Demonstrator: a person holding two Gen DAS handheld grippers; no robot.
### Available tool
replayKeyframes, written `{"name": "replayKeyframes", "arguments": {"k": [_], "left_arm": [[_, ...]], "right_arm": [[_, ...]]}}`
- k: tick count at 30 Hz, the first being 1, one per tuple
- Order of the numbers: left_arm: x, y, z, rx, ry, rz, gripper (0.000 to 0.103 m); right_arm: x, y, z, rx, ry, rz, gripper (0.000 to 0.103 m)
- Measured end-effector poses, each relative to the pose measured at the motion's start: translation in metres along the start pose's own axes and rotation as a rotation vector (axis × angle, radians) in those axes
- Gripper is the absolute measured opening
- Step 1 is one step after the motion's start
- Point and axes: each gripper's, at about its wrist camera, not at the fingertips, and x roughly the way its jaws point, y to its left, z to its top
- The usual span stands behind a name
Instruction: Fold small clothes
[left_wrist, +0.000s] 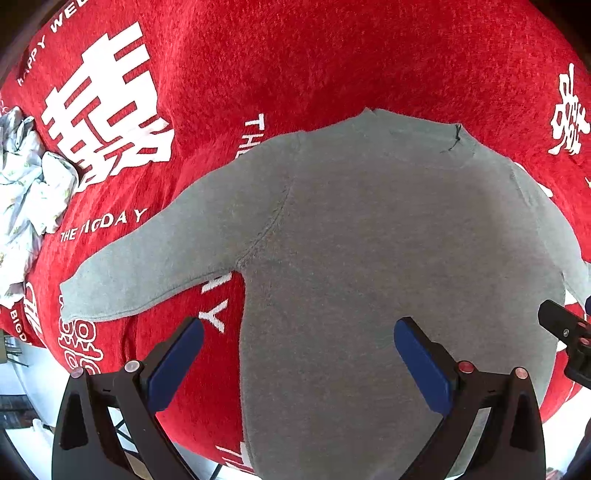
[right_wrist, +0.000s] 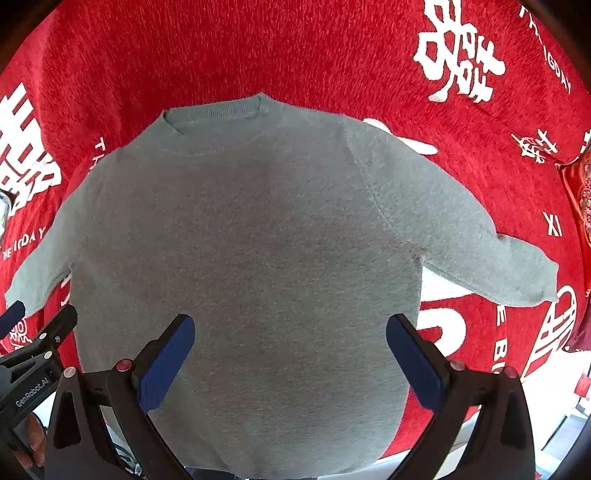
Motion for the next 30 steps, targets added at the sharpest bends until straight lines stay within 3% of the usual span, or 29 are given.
{"name": "replayKeyframes", "arguments": {"k": [5,7,20,25,30], "left_arm": [[-0.0009,-0.0013,-0.0001,-0.003,-0.024,-0.006,0.103],[-0.0029,-0.0034,-0.0014,-0.009,-0.078,-0.028,0.103],[-0.0017,-0.0017,-0.0020,-0.005,-0.034,-0.042,0.103],[0.0025,-0.0002,-0.0042,0.004,-0.013,0.004,0.103],[0.0038,0.0008,-0.0049,0.007,-0.011,0.004,0.103]], "right_arm": [[0.0012,-0.0005,-0.0001,0.006,0.019,0.003,0.103],[0.0013,-0.0013,-0.0011,0.005,0.011,0.005,0.103],[0.0004,0.0013,-0.0017,-0.010,0.004,-0.015,0.103],[0.0013,0.0016,-0.0013,-0.007,0.010,-0.013,0.103],[0.0013,0.0022,-0.0024,-0.015,0.000,-0.018,0.103]]}}
